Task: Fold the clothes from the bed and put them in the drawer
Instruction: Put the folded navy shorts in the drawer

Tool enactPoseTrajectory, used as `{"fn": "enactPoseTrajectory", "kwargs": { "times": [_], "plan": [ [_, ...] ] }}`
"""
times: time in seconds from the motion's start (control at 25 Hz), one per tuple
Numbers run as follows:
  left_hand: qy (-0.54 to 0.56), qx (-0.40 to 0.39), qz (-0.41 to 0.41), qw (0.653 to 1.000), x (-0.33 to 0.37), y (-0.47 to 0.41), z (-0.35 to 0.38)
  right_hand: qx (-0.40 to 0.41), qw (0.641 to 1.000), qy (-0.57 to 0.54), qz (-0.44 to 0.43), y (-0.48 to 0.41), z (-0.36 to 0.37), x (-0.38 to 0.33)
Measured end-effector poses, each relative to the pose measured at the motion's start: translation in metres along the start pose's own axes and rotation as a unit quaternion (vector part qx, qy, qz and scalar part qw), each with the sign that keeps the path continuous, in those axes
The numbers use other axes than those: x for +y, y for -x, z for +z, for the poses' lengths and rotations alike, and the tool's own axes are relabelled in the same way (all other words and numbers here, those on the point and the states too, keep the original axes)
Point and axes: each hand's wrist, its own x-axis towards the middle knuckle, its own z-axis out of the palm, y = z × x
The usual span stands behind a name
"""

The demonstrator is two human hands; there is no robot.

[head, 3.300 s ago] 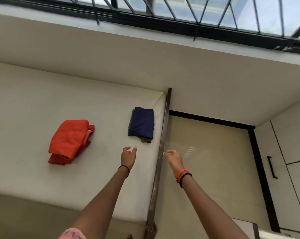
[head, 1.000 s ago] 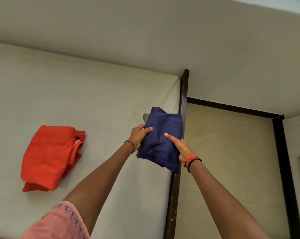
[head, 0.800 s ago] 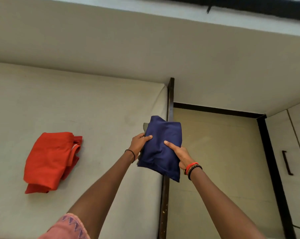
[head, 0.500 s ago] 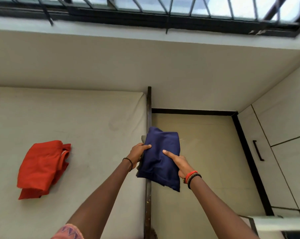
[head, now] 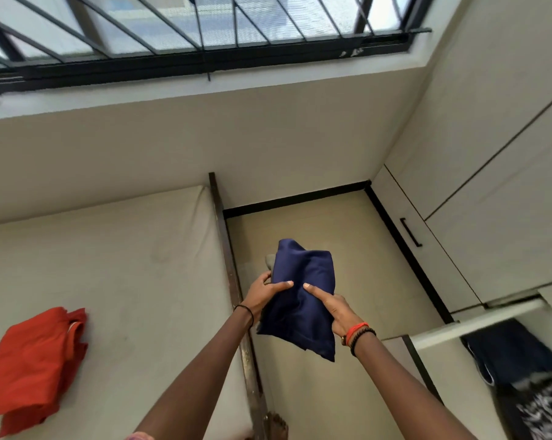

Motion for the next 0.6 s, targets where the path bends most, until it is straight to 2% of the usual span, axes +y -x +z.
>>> {"fn": "enactPoseTrajectory", "kwargs": {
  "times": [0.32,0.6],
  "plan": [
    [-0.048,-0.092,0.002,0.995,-0.006,0.019,0.072,0.035,0.996,-0.079,-0.020,0.051,-0.074,0.030],
    [-0.102,-0.170,-0.011,0.980,-0.023,0.024,0.166,0.071,0.980,-0.182,-0.043,0.091,-0.158,0.065]
  ]
}}
